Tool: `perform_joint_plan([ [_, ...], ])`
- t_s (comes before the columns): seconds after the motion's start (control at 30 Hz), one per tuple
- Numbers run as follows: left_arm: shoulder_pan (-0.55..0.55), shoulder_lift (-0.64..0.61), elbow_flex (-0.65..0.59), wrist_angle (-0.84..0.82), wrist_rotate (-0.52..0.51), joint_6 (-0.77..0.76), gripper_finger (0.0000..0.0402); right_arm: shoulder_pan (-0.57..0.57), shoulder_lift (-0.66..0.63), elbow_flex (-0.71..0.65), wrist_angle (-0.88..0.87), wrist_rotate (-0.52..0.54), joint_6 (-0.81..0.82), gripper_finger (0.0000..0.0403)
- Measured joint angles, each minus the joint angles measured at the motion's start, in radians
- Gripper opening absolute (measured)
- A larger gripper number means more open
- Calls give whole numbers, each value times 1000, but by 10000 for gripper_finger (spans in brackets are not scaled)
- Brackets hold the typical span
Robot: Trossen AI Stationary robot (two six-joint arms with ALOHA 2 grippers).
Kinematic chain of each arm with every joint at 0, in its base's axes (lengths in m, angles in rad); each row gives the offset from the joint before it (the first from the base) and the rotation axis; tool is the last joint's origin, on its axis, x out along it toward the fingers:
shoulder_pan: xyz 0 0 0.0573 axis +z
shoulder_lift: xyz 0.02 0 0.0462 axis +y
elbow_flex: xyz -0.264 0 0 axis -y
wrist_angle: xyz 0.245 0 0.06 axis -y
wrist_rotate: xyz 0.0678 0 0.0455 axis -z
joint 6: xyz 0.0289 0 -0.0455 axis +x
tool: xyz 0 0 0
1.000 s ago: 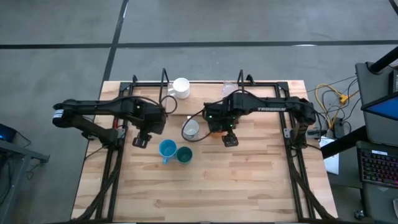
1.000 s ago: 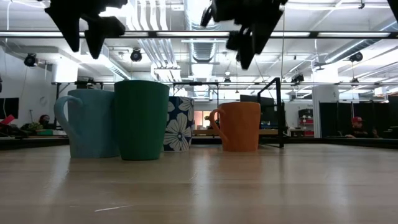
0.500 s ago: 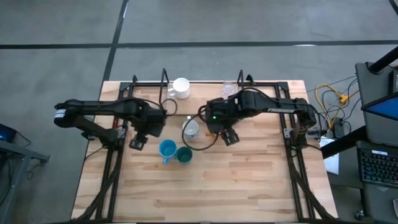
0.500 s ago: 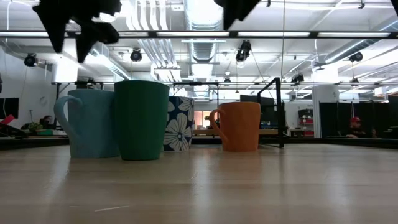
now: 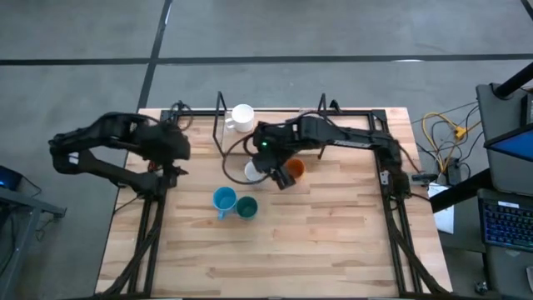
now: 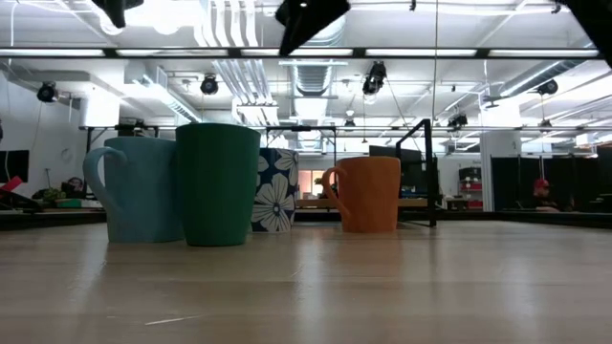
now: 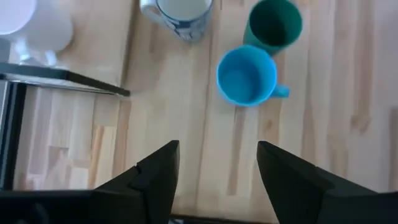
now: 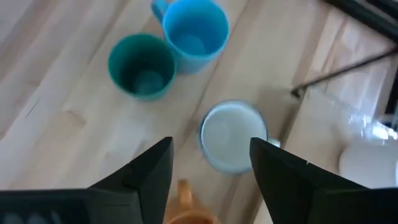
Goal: Stack small to large cups/mugs on shelf
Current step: Put the light blue mug on the shelf
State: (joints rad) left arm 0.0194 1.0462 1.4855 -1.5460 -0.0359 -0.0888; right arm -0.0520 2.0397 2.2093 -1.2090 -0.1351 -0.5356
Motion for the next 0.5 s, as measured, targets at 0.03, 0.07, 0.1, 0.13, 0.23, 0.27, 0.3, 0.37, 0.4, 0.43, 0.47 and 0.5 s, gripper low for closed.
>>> perform_joint_plan([
  [0.03,0,-12,1,0,0,-16,201,-2,24,37,-6,-13,-18,206],
  [0.07,0,-20,1,-1,0,-33,201,-7,46,77,-19,-21,-35,206],
  [0.1,0,-31,0,-1,0,-43,201,-11,66,121,-26,-19,-43,206],
  [0.13,0,-40,-4,-4,0,-57,201,-15,84,149,-14,-9,-49,206],
  [0.23,0,-65,-17,-14,-1,-72,201,-29,61,115,100,56,-50,206],
  [0.27,0,-71,-22,-16,-3,-86,201,-35,56,114,143,59,-51,206],
  [0.3,0,-76,-26,-16,-4,-90,201,-41,49,118,187,61,-43,206],
  [0.37,0,-88,-32,-17,-4,-102,201,-55,44,140,275,66,12,206],
  [0.4,0,-89,-32,-14,-4,-105,201,-63,44,148,335,65,61,206],
  [0.43,0,-93,-32,-7,-3,-108,201,-71,43,149,403,58,127,206],
  [0.47,0,-97,-32,-2,-3,-113,201,-82,43,148,479,39,207,206],
  [0.5,0,-99,-32,1,-3,-114,201,-92,43,148,550,8,300,206],
])
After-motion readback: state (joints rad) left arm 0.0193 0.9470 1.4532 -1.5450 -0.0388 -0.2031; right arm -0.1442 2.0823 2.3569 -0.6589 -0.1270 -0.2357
